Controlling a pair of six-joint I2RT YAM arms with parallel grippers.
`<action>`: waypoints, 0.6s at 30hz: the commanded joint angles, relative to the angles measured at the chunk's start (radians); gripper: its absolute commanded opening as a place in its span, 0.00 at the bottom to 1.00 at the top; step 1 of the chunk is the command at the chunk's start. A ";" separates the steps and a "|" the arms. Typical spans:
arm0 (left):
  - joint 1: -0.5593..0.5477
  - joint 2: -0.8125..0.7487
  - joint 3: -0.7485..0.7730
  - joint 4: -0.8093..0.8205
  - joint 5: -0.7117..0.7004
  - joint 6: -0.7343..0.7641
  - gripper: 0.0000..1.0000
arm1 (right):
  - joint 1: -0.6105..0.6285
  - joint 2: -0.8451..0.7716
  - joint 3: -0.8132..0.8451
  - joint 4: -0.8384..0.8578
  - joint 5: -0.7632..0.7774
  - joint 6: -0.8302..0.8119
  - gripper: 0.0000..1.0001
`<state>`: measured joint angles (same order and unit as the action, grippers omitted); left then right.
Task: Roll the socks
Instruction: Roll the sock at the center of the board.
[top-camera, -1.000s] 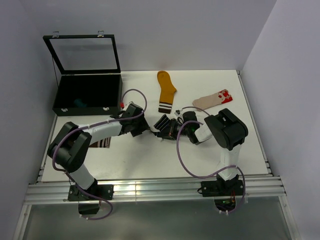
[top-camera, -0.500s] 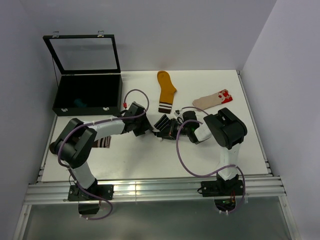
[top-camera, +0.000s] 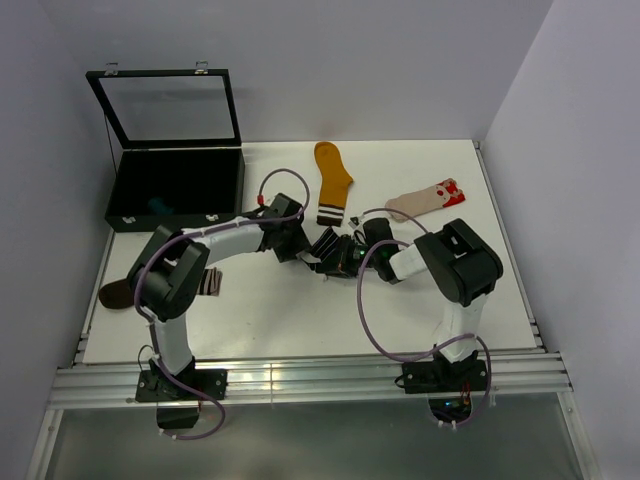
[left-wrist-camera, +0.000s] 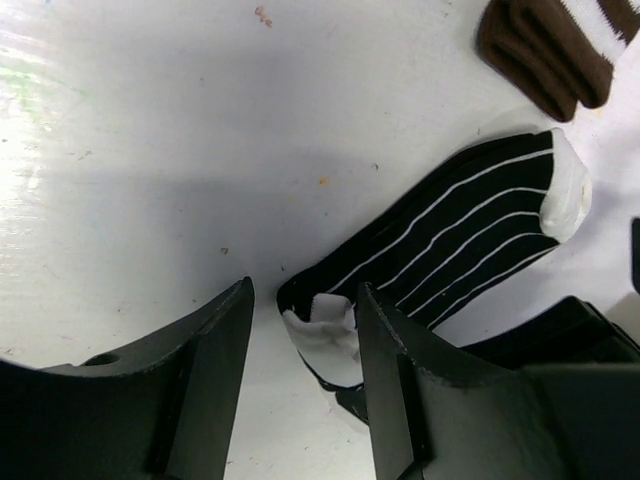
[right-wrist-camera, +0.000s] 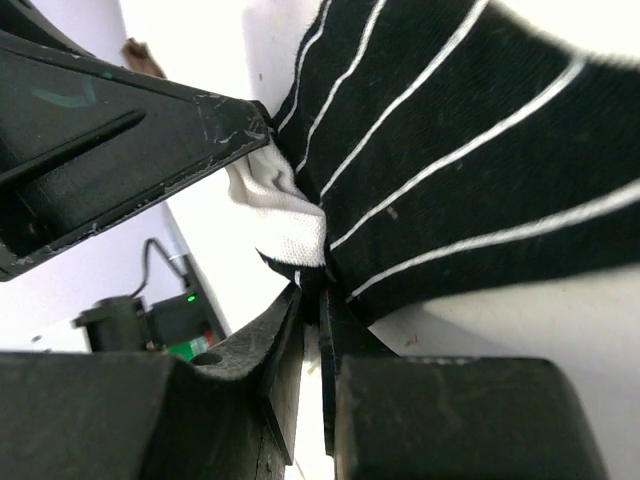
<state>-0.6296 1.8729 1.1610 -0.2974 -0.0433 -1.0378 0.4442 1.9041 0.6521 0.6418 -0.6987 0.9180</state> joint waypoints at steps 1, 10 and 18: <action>-0.016 0.054 0.009 -0.095 -0.040 0.044 0.52 | 0.017 -0.054 0.014 -0.137 0.128 -0.085 0.15; 0.010 -0.159 -0.157 0.033 -0.081 -0.080 0.57 | 0.018 -0.017 0.003 -0.071 0.102 -0.036 0.13; 0.054 -0.314 -0.389 0.340 0.017 -0.114 0.62 | 0.019 -0.004 -0.003 -0.011 0.084 -0.011 0.13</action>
<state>-0.5804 1.5921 0.8009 -0.1215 -0.0704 -1.1355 0.4583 1.8755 0.6537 0.6064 -0.6441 0.9035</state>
